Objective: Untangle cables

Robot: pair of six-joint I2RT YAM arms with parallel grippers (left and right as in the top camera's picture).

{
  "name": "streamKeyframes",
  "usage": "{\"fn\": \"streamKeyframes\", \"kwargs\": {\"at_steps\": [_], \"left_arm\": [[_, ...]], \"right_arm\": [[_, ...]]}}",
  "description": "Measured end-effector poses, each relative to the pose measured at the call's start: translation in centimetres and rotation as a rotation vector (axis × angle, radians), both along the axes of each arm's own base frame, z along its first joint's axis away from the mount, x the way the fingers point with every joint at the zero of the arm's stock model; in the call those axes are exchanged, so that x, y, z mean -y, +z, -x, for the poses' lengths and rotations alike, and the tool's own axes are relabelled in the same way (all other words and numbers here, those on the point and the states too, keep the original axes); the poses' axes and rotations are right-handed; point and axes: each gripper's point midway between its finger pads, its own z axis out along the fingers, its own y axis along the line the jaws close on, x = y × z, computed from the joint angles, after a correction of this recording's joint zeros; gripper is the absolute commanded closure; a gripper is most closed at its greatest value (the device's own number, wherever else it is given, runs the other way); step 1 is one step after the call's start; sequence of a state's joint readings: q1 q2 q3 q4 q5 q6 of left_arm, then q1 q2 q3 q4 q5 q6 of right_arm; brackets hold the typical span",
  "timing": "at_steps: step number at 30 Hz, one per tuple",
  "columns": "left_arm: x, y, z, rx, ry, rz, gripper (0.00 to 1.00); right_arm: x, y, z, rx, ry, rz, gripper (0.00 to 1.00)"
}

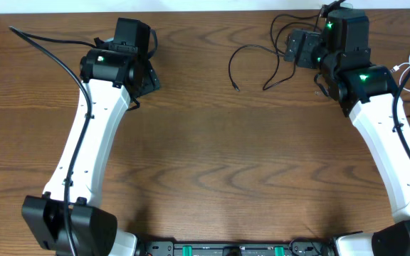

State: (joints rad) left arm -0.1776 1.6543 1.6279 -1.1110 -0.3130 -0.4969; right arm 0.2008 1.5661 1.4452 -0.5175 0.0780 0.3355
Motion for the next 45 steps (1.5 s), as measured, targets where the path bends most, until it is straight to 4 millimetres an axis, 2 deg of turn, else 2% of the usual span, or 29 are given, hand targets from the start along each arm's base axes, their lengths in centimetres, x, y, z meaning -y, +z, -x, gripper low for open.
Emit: {"fn": "streamKeyframes", "kwargs": {"at_steps": [3,8,19,22,27,32,40,45], "left_arm": [[0.0,0.8,0.2,0.022,0.0,0.004,0.02],[-0.2,3.3,1.1,0.094,0.0,0.017,0.02],[-0.7,8.8,4.0,0.259,0.005,0.049,0.02],[-0.9,9.6,4.7,0.32,0.026,0.072,0.02],[-0.9,9.5,5.1,0.445,0.043,0.108,0.02],[-0.6,7.8,5.4,0.582,0.039,0.162,0.02],[-0.1,7.0,5.3,0.929,0.015,0.267,0.02],[-0.3,5.1,6.4,1.065,0.009,0.293,0.02]], "right_arm": [[0.0,0.0,0.0,0.0,0.0,0.0,0.01],[0.0,0.0,0.0,0.0,0.0,0.0,0.01],[0.0,0.0,0.0,0.0,0.0,0.0,0.01],[0.0,0.0,0.0,-0.001,0.0,0.0,0.01],[0.0,0.0,0.0,-0.001,0.0,0.001,0.01],[0.0,-0.1,0.0,-0.003,0.001,0.001,0.01],[0.0,-0.1,0.0,-0.002,0.002,0.003,0.01],[0.0,-0.1,0.0,-0.002,0.002,0.004,0.01]]}}
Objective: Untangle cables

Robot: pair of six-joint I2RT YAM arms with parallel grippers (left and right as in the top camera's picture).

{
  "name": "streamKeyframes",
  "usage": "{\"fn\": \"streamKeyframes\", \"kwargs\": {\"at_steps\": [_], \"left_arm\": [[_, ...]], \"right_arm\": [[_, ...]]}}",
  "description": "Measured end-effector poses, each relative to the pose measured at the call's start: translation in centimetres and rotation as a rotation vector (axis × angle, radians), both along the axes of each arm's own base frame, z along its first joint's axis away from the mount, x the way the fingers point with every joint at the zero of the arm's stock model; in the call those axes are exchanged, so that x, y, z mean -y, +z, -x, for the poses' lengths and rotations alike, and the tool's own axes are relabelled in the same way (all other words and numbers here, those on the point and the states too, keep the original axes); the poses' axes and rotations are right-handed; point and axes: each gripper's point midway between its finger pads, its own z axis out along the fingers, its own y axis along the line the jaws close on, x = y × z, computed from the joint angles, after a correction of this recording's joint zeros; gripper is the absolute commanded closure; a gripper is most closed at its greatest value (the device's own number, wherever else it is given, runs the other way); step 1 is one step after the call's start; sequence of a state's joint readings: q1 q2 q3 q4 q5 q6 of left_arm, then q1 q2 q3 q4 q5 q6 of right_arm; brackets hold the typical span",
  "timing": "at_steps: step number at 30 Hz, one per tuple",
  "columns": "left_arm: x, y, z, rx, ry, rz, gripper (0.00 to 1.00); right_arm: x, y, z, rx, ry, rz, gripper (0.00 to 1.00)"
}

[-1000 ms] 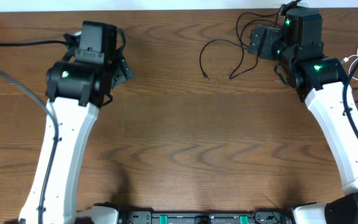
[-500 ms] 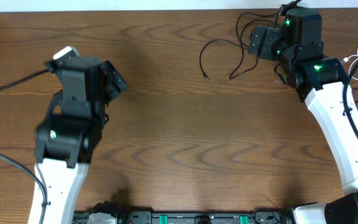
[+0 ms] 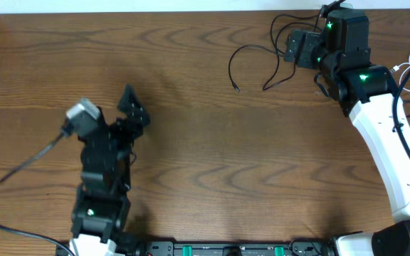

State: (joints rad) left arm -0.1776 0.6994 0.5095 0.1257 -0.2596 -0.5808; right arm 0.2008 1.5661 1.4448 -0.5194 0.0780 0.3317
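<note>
A thin black cable [image 3: 251, 60] lies in loops on the wooden table at the back right, with a free end [image 3: 235, 87] pointing toward the middle. My right gripper [image 3: 301, 48] sits at the cable's tangled part near the back edge. Its dark fingers merge with the cable, so its state is hidden. Down at the front left my left gripper [image 3: 134, 110] is pulled back toward its base, far from the cable. Its fingers are spread with nothing between them.
A white cable lies coiled at the table's right edge, behind the right arm. The left arm's own black lead [image 3: 20, 167] curves over the table at the front left. The table's back edge runs just behind the right gripper.
The left arm has gone from stretched out toward the back left of the table to folded close to its base at the front left. The right arm and the black cable have not moved.
</note>
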Motion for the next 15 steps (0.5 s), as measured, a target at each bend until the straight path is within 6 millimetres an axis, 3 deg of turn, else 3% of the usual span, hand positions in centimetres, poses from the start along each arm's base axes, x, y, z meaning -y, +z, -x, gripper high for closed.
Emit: {"fn": "streamKeyframes", "kwargs": {"at_steps": [6,15], "left_arm": [[-0.3,-3.7,1.9,0.02,0.0,0.004,0.02],[-0.8,-7.3,4.6,0.082,0.001,0.021,0.02]], "right_arm": [[0.0,0.0,0.0,0.0,0.0,0.0,0.01],[0.0,0.0,0.0,0.0,0.0,0.0,0.01]]}}
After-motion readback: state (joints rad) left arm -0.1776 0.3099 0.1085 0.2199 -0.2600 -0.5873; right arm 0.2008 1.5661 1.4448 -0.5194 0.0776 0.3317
